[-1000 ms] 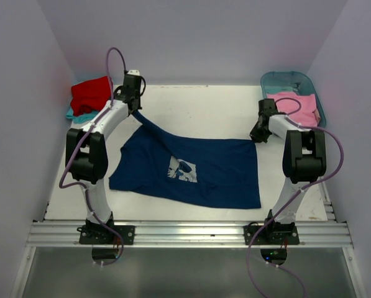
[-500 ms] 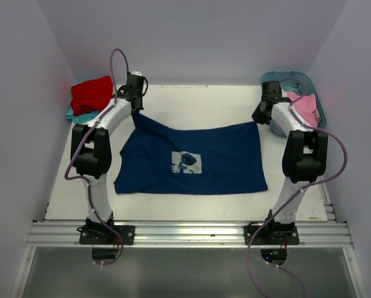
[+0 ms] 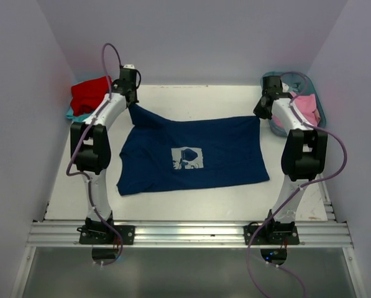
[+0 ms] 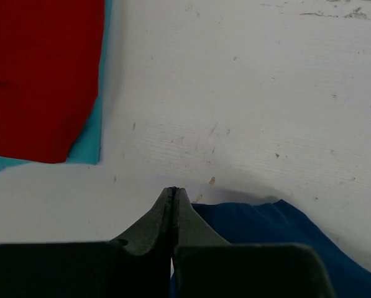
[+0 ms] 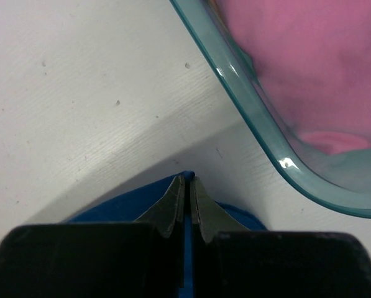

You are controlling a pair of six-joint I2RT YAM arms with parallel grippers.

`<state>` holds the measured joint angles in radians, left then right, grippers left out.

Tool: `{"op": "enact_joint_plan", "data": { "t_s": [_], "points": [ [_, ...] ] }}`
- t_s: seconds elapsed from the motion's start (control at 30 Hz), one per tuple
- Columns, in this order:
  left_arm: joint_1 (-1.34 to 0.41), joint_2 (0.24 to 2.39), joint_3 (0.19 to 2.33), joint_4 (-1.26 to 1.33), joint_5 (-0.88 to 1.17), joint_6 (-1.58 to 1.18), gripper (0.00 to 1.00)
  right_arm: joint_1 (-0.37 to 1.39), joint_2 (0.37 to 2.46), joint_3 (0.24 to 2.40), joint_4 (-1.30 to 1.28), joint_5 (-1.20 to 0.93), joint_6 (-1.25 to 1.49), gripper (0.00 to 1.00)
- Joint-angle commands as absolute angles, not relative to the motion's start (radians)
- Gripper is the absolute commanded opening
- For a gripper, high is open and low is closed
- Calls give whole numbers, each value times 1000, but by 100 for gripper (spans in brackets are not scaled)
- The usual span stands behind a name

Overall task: Fold and stack the t-shirts
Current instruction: Fold the other side of the tshirt into a rectangle

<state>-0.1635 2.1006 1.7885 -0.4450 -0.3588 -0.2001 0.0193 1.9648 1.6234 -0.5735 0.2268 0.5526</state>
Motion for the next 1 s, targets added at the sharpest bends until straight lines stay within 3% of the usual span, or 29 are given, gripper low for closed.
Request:
{"op": "enact_joint_plan", "data": {
  "t_s": [0.0, 0.97],
  "points": [
    [-147, 2095, 1812, -434, -328, -222, 0, 18, 1938, 1595, -558, 275, 526, 0],
    [-207, 1597, 1163, -488, -296, -350, 0, 18, 1671, 1221, -520, 337, 551, 0]
  ]
}}
